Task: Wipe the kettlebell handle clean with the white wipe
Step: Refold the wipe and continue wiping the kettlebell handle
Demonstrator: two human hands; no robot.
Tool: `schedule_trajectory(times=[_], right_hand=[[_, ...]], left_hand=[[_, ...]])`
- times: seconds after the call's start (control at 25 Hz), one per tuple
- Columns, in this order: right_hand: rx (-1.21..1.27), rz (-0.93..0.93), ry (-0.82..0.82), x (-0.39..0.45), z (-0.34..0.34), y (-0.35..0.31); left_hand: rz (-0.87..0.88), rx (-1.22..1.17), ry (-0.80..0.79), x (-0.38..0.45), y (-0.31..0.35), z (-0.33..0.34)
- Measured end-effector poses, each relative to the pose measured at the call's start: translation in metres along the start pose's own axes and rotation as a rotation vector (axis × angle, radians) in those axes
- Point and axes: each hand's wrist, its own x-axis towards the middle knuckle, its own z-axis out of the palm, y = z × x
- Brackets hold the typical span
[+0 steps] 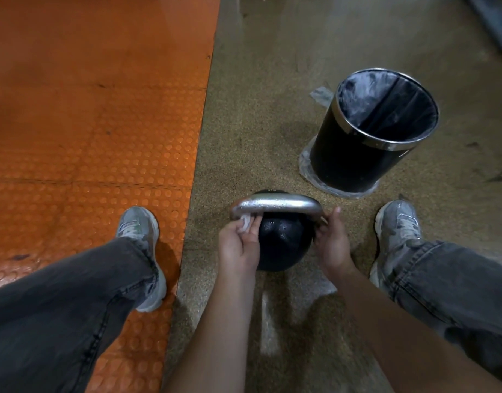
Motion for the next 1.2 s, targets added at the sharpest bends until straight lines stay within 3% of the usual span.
schedule_trajectory(times=[0.12,0.24,0.4,0.6,0.72,0.8,0.96,1.08,1.2], right_hand=[[0.017,0.008,0.005,0.001,-0.004,0.0],[0.033,0.002,0.004,0.003,-0.004,0.0],[0.04,0.018,0.027,0.004,-0.004,0.004],[0.042,0.043,0.009,0.003,-0.005,0.001],[0.074,0.04,0.005,0.006,-0.009,0.005],[0.065,0.034,0.007,0.007,-0.009,0.005],[0.086,0.036,0.021,0.006,-0.009,0.005],[0.067,0.033,0.004,0.005,-0.008,0.003],[0.073,0.041,0.008,0.005,-0.009,0.003]], left_hand=[[0.135,0.378,-0.016,0.004,-0.009,-0.011],[-0.023,0.111,-0.03,0.017,-0.003,-0.011],[0.048,0.265,0.012,0.03,-0.008,-0.02],[0.057,0.216,0.032,0.022,-0.015,-0.004],[0.101,0.434,-0.039,-0.002,-0.013,-0.016],[0.222,0.68,0.009,-0.005,-0.01,-0.015],[0.324,0.834,0.017,-0.013,-0.011,-0.009],[0.073,0.538,-0.053,-0.013,-0.002,0.003],[0.052,0.471,-0.015,-0.013,0.003,-0.001]])
